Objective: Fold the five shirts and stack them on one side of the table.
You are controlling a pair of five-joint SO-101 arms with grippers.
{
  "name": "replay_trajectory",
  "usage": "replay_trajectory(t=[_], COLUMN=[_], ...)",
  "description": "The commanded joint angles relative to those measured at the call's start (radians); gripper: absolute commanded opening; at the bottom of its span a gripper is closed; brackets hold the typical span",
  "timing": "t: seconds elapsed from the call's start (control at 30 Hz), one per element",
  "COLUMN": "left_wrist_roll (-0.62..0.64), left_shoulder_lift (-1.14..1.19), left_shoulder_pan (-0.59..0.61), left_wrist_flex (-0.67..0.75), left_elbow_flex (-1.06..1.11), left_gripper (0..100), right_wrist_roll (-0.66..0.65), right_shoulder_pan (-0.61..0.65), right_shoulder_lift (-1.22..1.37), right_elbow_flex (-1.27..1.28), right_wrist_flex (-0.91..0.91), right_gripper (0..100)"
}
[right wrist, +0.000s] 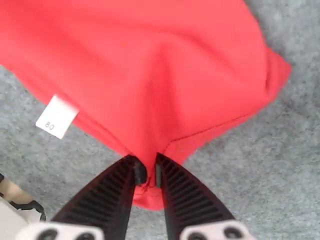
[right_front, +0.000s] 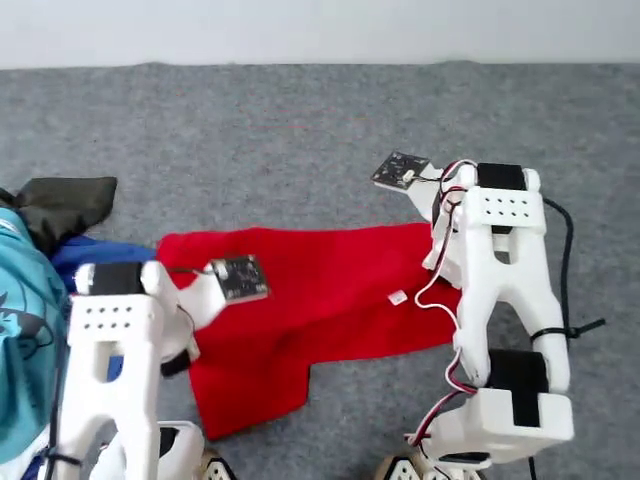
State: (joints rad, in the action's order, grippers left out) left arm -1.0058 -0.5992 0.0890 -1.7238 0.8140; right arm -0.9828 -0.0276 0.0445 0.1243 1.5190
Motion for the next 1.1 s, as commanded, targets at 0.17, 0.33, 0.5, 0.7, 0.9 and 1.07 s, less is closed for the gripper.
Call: replay_trajectory(t=[0.17, 0.33, 0.5, 0.7, 0.9, 1.07], left_wrist_roll=[-0.015, -0.012, -0.012, 0.089, 0.167, 0.167], left_shoulder_lift=[-0.138, -0.149, -0.15, -0.152, -0.152, -0.152], left_shoulder_pan=[-0.121, -0.282, -0.285, -0.213, -0.176, -0.178], left_wrist_flex=[-0.031, -0.028, -0.028, -0.028, -0.031, -0.031], left_elbow_flex=[0.054, 0.136, 0.134, 0.038, -0.067, -0.074], left_gripper=[2, 2, 2, 14, 21, 21], right_wrist_roll=[-0.101, -0.103, -0.121, -0.12, -0.12, -0.117], right_shoulder_pan=[-0.113, -0.12, -0.117, -0.124, -0.124, -0.122], right_shoulder_lift=[0.047, 0.05, 0.05, 0.048, 0.048, 0.058], right_elbow_flex=[-0.049, -0.052, -0.049, -0.084, -0.169, -0.229], right_wrist_flex=[0.012, 0.013, 0.022, 0.09, 0.177, 0.177], right_gripper=[1.0, 1.0, 1.5, 12.2, 26.3, 25.3])
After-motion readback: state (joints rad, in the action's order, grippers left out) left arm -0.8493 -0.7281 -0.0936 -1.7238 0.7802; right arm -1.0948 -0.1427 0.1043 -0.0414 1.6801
